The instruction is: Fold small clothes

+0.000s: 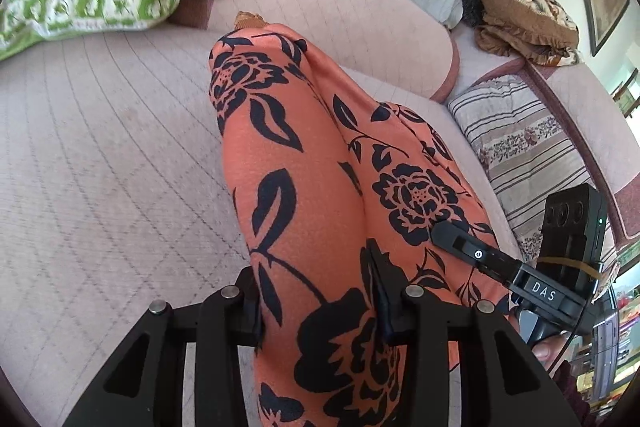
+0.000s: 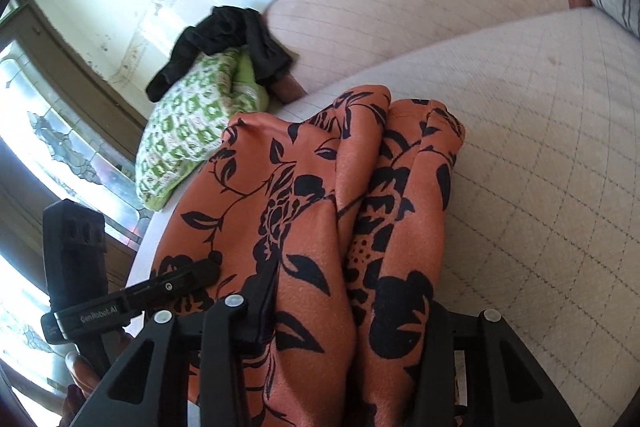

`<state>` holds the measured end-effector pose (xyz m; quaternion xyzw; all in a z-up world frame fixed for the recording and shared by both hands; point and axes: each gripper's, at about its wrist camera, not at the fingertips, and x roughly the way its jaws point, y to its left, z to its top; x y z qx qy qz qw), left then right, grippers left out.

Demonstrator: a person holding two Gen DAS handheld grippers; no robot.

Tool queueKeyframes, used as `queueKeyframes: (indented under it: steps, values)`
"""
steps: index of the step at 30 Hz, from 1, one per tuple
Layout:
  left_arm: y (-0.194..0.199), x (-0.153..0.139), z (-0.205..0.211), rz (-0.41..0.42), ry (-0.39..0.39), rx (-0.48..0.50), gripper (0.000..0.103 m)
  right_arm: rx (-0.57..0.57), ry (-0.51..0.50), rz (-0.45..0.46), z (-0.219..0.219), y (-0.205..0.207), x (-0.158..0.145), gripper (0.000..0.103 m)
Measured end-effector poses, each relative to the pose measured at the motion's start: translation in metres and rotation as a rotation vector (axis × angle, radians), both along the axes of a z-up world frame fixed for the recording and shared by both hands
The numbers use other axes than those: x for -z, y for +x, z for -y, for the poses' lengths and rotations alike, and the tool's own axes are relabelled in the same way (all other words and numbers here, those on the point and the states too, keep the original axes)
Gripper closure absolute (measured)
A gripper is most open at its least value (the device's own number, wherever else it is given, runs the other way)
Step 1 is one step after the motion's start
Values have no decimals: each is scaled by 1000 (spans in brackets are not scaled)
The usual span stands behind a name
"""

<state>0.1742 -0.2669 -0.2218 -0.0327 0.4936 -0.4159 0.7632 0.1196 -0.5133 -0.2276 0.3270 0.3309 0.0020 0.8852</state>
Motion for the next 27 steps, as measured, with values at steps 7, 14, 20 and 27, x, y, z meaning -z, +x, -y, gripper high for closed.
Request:
queueKeyframes:
  steps: [7, 14, 20, 27]
  values:
    - [-32, -28, -25, 87, 2, -41, 61, -4, -19, 69, -22, -17, -19, 59]
    - [-69, -51, -42, 211, 87, -85, 61, -28, -49, 95, -50, -30, -32, 60]
    - [-95, -50, -72, 230, 115, -129, 61, -42, -31, 107, -73, -47, -32, 60]
    - [-116, -47, -81, 265, 172, -151, 61, -47, -31, 97, -92, -55, -27, 60]
